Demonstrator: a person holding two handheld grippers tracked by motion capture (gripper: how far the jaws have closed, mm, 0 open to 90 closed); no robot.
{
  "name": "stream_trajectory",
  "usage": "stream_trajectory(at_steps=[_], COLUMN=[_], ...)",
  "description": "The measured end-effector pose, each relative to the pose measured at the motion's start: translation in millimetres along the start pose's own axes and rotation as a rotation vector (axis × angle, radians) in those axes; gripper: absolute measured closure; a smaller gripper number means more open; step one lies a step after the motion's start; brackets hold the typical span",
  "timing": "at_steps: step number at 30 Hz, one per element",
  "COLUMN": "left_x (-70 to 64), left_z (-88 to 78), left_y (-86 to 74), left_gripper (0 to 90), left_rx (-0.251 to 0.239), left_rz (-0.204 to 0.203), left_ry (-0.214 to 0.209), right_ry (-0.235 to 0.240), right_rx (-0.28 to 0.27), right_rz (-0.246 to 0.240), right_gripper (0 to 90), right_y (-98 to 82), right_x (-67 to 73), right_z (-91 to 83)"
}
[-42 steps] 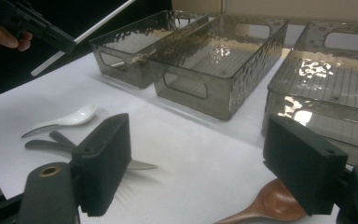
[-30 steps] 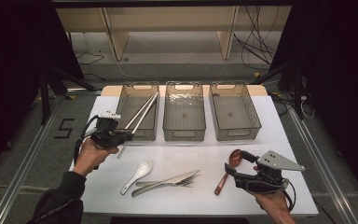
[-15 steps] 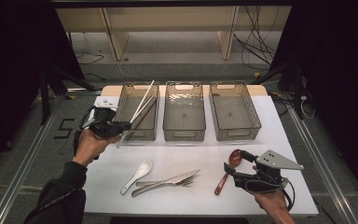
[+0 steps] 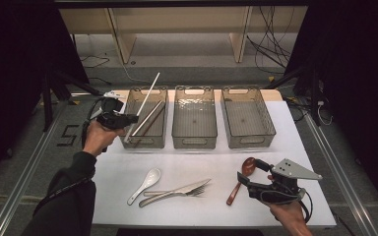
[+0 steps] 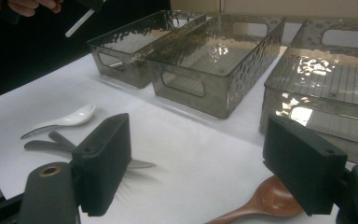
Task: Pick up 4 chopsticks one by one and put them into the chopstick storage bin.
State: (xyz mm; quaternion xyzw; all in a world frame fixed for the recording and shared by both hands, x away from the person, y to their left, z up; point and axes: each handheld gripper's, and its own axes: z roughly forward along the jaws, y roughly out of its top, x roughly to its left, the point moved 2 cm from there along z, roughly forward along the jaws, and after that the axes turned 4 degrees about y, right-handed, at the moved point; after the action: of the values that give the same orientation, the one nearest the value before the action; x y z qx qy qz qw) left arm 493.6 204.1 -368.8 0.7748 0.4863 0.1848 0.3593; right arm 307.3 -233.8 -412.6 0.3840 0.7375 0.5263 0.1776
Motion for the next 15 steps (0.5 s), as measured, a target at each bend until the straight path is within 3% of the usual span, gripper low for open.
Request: stream_trajectory(at_steps=[9,15], left_x=[8.4,19.2], left_z=[15.3,25.5], left_y=[14.8,18.8], left_gripper=[83.9,83.9], left_rx=[-0.001,0.0], left_rz=[0.005,-0.016], left_ry=[0.016,0.039], right_ry=[-0.009,-0.02], right_rx=[0.002,0.0], right_rz=[0.0,0.005], right_gripper=[24.4,24.4], right_y=[-0.4,-2.2], right_x=[0.3,1.4], right_z=[-0.2,-6.2])
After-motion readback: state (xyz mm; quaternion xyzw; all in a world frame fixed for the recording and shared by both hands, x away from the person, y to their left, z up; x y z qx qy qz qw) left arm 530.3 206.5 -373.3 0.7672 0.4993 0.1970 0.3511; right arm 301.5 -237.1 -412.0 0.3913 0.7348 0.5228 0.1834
